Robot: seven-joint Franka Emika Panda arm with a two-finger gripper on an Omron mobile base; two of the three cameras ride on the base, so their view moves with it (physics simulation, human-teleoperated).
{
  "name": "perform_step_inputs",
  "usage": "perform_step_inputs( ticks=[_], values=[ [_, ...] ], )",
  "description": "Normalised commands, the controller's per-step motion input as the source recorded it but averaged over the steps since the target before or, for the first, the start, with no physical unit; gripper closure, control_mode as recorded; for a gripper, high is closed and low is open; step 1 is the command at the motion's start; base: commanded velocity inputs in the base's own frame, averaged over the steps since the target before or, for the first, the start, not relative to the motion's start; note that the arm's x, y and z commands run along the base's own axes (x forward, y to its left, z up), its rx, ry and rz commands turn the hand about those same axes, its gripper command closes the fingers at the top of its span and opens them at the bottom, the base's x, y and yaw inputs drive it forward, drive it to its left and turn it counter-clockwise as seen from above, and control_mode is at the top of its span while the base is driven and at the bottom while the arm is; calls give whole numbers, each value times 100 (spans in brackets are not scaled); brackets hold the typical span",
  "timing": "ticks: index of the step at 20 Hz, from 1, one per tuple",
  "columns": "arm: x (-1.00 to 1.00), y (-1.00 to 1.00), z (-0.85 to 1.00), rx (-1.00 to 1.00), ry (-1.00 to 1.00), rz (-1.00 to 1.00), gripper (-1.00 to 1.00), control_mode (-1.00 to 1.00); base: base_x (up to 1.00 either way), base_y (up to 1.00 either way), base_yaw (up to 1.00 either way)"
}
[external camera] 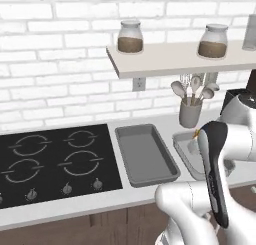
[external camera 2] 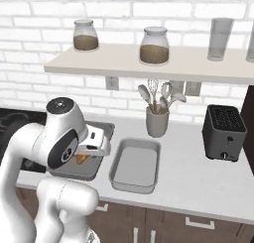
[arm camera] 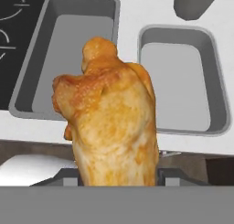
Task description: Place one lemon wedge and one chicken drumstick in each tupperware on the nearby counter, to pack two identical lunches.
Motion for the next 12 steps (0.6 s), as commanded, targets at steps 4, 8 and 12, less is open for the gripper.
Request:
perform_step_inputs(
  ticks=[4,8,12],
  values=[
    [59,91,-35,-5,7,0,100,-100,0,0,0],
    [66,89,-37,-1,7,0,100,-100,0,0,0],
    [83,65,-50,3,20,0,100,-100,0,0,0]
  ],
)
